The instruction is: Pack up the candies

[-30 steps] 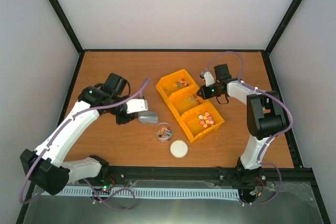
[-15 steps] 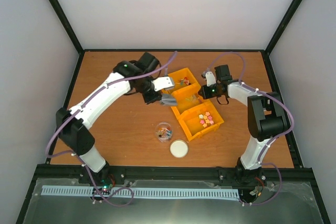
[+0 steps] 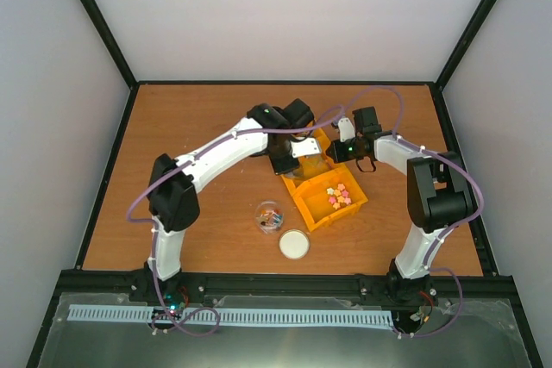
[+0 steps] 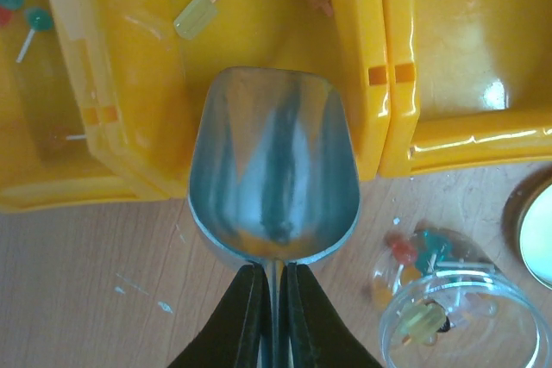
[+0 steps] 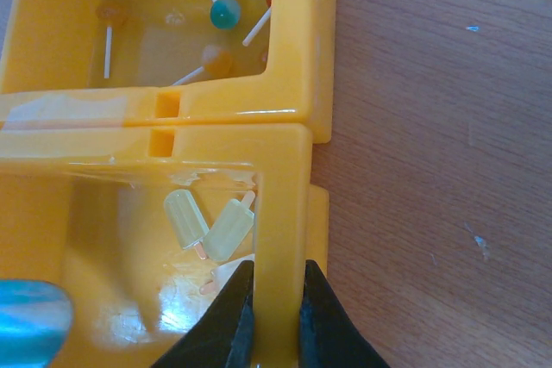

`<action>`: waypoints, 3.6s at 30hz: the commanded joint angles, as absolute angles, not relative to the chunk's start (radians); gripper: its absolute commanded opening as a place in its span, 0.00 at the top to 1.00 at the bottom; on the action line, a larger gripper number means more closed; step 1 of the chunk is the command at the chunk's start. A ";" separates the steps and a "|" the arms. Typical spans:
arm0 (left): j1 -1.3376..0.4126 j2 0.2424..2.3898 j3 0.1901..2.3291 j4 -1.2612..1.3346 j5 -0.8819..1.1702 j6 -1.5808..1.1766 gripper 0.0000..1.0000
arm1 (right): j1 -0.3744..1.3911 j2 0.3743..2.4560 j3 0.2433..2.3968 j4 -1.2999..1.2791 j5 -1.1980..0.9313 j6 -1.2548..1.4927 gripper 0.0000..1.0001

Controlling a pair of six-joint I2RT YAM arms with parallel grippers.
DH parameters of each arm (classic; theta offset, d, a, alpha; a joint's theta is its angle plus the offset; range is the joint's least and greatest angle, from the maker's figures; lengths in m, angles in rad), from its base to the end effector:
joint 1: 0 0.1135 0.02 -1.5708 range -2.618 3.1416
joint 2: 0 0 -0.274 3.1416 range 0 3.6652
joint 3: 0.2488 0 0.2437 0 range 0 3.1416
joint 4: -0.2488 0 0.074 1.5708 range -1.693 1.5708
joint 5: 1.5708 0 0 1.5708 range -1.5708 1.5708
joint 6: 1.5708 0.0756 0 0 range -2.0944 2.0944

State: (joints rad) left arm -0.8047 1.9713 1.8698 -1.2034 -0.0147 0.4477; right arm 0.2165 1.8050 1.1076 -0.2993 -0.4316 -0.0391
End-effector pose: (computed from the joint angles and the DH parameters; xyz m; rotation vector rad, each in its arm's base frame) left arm 0.2831 -0.2927 0.2572 1.6838 2.3327 -0.0475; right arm 0.3650 0.1127 0.1545 -0.4870 2.4995 0.6213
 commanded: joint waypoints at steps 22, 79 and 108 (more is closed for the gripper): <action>-0.830 2.206 1.826 -0.932 0.232 0.355 0.99 | 0.229 1.793 1.075 -0.243 -0.454 -0.004 0.97; -0.561 1.865 0.957 0.379 0.736 0.258 0.99 | 0.182 1.736 1.060 -0.228 -0.487 -0.052 0.97; -0.527 1.566 0.867 0.149 0.683 0.459 0.99 | 0.169 1.700 1.030 -0.184 -0.464 -0.053 0.97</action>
State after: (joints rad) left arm -0.5327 1.6630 0.8780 0.2157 0.6765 0.3481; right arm 0.1741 1.7489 1.0267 -0.2493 -0.4339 -0.0589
